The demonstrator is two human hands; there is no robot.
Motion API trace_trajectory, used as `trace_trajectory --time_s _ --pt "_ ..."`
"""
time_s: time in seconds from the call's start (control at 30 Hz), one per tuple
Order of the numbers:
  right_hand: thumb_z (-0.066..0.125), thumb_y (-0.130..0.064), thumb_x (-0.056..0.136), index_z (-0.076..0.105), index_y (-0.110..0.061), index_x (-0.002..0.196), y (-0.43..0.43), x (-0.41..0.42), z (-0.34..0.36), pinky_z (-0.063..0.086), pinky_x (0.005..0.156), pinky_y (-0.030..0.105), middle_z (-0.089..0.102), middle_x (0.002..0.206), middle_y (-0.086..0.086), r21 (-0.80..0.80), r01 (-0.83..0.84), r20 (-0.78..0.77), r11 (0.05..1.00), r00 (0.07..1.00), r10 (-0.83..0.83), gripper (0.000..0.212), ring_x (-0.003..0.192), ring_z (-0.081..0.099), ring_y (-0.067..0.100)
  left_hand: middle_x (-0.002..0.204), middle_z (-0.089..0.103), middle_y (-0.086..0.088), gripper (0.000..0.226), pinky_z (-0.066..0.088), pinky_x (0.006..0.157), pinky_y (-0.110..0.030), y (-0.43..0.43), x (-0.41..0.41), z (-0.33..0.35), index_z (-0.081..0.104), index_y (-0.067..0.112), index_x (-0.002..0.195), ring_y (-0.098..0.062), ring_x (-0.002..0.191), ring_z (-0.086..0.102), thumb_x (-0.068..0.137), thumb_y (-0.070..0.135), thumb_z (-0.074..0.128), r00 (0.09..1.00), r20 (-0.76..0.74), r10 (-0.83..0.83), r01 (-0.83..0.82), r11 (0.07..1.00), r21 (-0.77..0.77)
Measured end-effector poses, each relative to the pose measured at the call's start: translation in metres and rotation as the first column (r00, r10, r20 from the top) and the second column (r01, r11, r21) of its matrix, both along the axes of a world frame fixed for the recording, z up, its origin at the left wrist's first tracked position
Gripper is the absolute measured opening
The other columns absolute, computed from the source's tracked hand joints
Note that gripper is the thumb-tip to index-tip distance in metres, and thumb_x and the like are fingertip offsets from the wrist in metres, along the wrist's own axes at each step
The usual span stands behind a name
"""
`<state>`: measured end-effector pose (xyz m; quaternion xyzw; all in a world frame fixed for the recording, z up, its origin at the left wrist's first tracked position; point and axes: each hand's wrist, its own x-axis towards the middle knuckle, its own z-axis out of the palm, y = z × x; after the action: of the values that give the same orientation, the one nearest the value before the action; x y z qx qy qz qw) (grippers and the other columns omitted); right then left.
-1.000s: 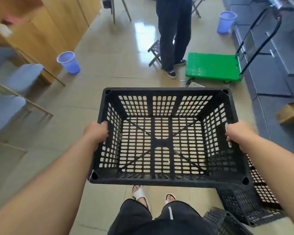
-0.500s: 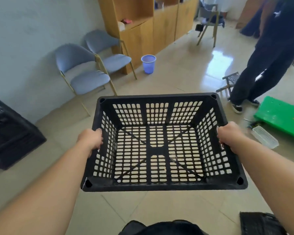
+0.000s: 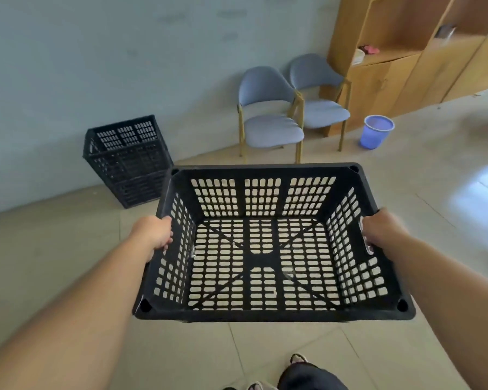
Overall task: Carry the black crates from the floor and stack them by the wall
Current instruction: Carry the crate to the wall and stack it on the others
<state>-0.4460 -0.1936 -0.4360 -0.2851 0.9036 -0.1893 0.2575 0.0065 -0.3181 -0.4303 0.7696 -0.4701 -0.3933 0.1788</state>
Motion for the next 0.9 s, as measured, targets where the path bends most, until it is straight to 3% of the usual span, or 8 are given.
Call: trace_trajectory --time_s 0.07,0.17,0.27,0.6,0.73,0.83,0.9 --pt "0.048 -0.01 0.092 0.061 0.002 0.107 -0.04 0.023 0.008 0.051 0.058 0.034 0.067 0.088 0.021 -0.02 -0.064 0.003 0.998 0.998 0.064 0.024 0.075 0.066 0.035 0.065 0.06 -0.012 0.032 0.048 0.056 -0.036 -0.013 0.025 -0.002 0.06 0.002 0.076 -0.023 0.055 0.053 0.101 0.016 0.046 0.998 0.018 0.053 -0.053 0.999 0.01" --pt "0.047 -0.016 0.088 0.06 -0.005 0.105 -0.1 0.053 0.01 0.054 0.061 0.035 0.069 0.088 0.02 -0.049 -0.13 0.012 0.99 0.991 0.131 0.024 0.074 0.068 0.036 0.063 0.06 -0.011 0.032 0.049 0.058 -0.036 -0.035 0.055 -0.004 0.06 0.002 0.075 -0.023 0.054 0.052 0.1 0.015 0.046 0.989 0.037 0.143 -0.143 0.99 0.018" --pt "0.047 -0.012 0.091 0.06 -0.002 0.106 -0.162 0.074 0.01 0.047 0.054 0.029 0.068 0.087 0.019 -0.043 -0.212 0.061 0.976 0.975 0.215 0.022 0.069 0.065 0.033 0.065 0.059 -0.011 0.034 0.048 0.06 -0.034 -0.062 0.074 0.0 0.059 0.003 0.075 -0.022 0.054 0.051 0.102 0.016 0.044 0.977 0.054 0.205 -0.206 0.979 0.011" --pt "0.051 -0.021 0.097 0.062 0.0 0.111 -0.366 0.13 0.033 0.056 0.068 0.04 0.067 0.092 0.018 -0.075 -0.487 0.023 0.87 0.872 0.489 0.027 0.079 0.066 0.035 0.072 0.06 -0.009 0.024 0.038 0.057 -0.029 -0.149 0.121 0.022 0.057 0.004 0.091 -0.02 0.059 0.052 0.103 0.018 0.041 0.886 0.04 0.461 -0.462 0.887 0.006" --pt "0.051 -0.024 0.1 0.062 -0.002 0.11 -0.43 0.164 0.037 0.049 0.056 0.033 0.067 0.09 0.016 -0.074 -0.537 0.035 0.84 0.84 0.541 0.026 0.074 0.065 0.031 0.067 0.055 -0.007 0.026 0.043 0.065 -0.033 -0.189 0.155 0.024 0.053 0.003 0.086 -0.02 0.059 0.052 0.101 0.014 0.035 0.871 0.005 0.491 -0.491 0.871 0.002" --pt "0.052 -0.022 0.101 0.062 -0.003 0.108 -0.475 0.195 0.037 0.052 0.06 0.035 0.067 0.09 0.015 -0.063 -0.563 0.038 0.824 0.824 0.566 0.023 0.077 0.066 0.031 0.067 0.056 -0.007 0.032 0.043 0.063 -0.032 -0.227 0.184 0.021 0.055 0.001 0.082 -0.019 0.06 0.053 0.103 0.016 0.036 0.86 0.007 0.511 -0.511 0.86 0.012" --pt "0.051 -0.02 0.1 0.061 -0.003 0.105 -0.504 0.217 0.035 0.051 0.059 0.035 0.067 0.089 0.016 -0.059 -0.563 0.045 0.824 0.823 0.566 0.021 0.076 0.066 0.031 0.069 0.056 -0.008 0.037 0.042 0.062 -0.031 -0.257 0.206 0.016 0.063 -0.006 0.095 -0.02 0.06 0.053 0.104 0.018 0.037 0.861 0.006 0.508 -0.508 0.861 0.026"
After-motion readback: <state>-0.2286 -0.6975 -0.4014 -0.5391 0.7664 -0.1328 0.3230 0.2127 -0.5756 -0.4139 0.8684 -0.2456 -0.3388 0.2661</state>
